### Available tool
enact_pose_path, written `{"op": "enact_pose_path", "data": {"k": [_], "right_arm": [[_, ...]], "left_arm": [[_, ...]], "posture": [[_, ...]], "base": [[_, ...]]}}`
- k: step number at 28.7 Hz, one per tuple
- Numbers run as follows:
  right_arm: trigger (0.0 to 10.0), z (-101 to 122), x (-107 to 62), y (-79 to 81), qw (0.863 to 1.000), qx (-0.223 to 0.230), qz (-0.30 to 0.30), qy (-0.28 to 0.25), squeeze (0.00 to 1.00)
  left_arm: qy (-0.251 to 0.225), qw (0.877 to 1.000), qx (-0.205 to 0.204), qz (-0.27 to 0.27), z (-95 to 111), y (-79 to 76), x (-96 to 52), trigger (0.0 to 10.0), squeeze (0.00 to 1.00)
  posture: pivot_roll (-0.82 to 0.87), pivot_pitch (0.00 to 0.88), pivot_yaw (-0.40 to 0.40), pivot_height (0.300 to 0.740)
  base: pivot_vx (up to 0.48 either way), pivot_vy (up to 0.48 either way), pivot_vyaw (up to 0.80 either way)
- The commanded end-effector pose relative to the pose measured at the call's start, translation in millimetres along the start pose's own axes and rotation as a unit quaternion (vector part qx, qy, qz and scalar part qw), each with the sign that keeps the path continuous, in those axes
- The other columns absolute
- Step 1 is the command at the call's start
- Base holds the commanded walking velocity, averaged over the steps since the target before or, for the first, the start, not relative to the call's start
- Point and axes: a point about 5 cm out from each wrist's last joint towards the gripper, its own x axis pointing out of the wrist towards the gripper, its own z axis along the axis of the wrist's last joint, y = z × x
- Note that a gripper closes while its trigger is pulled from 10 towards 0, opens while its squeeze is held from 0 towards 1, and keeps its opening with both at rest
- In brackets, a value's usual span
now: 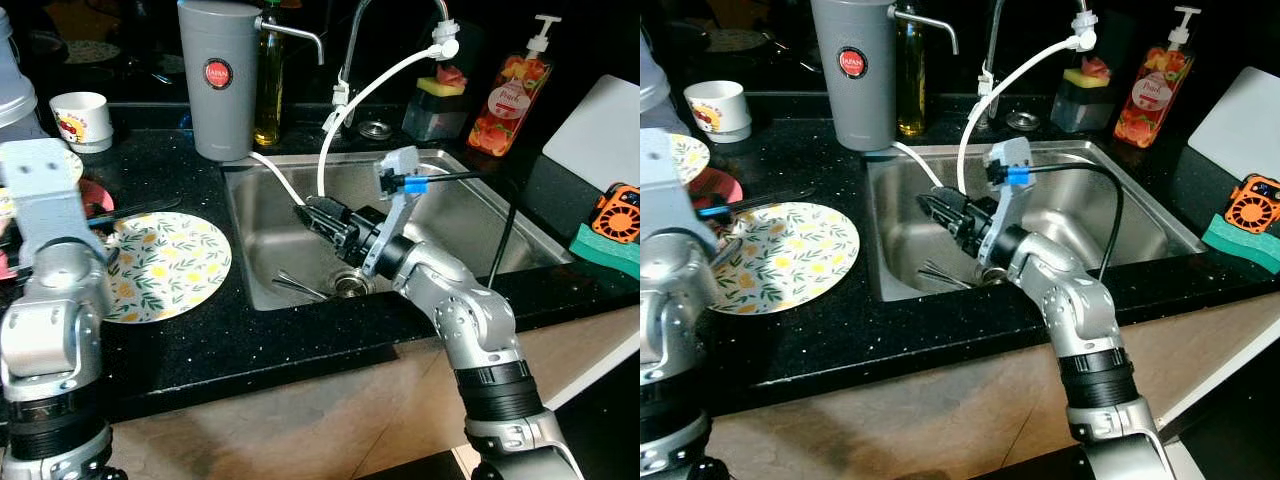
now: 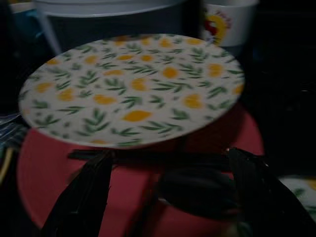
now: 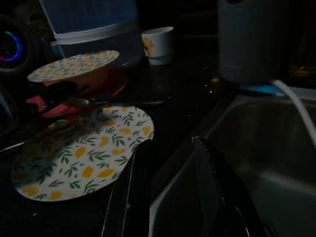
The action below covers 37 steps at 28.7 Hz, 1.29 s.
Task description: Kitchen organization
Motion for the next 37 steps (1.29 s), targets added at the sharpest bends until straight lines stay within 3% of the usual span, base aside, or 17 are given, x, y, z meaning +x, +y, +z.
{"op": "enact_pose_path", "data": {"k": [1,4,15,17,20,27,29,30,31,33,37], "right_arm": [[10.0,3,-2.6,1.8,1.000,-0.002,0.013,0.005,0.00],[10.0,3,-3.0,2.9,1.000,-0.006,0.021,0.013,0.00],[10.0,9,-1.6,5.1,0.999,-0.013,0.033,0.011,0.00],[10.0,9,-1.7,6.2,0.999,-0.014,0.038,0.011,0.00],[10.0,10,-1.9,7.1,0.999,-0.016,0.042,0.010,0.00],[10.0,11,-2.1,7.3,0.999,-0.018,0.045,0.010,0.00],[10.0,11,-2.0,6.9,0.999,-0.017,0.045,0.009,0.00],[10.0,11,-2.0,6.7,0.999,-0.016,0.045,0.008,0.00],[10.0,12,-1.9,6.5,0.999,-0.013,0.045,0.006,0.00],[10.0,12,-1.6,6.3,0.999,-0.010,0.045,0.004,0.00],[10.0,11,-1.9,6.2,0.999,-0.008,0.045,0.003,0.00]], "left_arm": [[0.005,1.000,-0.001,0.016,-3,7.4,-1.1,10.0,0.00],[0.012,1.000,0.006,0.023,-5,12.4,-1.6,10.0,0.00],[0.067,0.997,-0.002,-0.049,-17,-4.1,-6.7,10.0,0.00],[0.103,0.992,-0.032,-0.060,-24,-6.5,-7.0,10.0,0.00],[0.121,0.989,-0.053,-0.062,-27,-6.3,-6.8,10.0,0.00],[0.125,0.989,-0.059,-0.057,-26,-1.6,-4.4,10.0,0.00],[0.119,0.990,-0.057,-0.057,-24,-1.0,-4.0,7.6,0.00],[0.115,0.990,-0.054,-0.056,-23,-0.5,-3.9,4.7,0.00],[0.110,0.991,-0.049,-0.056,-22,-0.2,-3.6,0.5,0.00],[0.093,0.994,-0.029,-0.055,-18,1.1,-2.7,0.0,0.00],[0.082,0.995,-0.013,-0.057,-17,1.2,-2.4,0.0,0.00]], "posture": [[0.01,0.115,-0.057,0.740],[0.01,0.114,-0.057,0.740],[0.01,0.115,-0.055,0.740],[0.01,0.114,-0.054,0.740],[0.01,0.114,-0.054,0.740],[0.01,0.115,-0.055,0.740],[0.01,0.114,-0.055,0.740],[0.01,0.114,-0.056,0.740],[0.01,0.114,-0.056,0.740],[0.01,0.114,-0.056,0.740],[0.02,0.110,-0.052,0.740]], "base": [[0.000,0.000,0.00],[0.000,0.000,0.00],[0.000,0.000,0.00],[0.000,0.000,0.00],[0.000,0.000,0.00],[0.000,0.000,0.00],[0.000,0.000,0.00],[0.000,0.000,0.00],[0.000,0.000,0.00],[0.000,0.000,0.00],[0.000,0.000,0.00]]}}
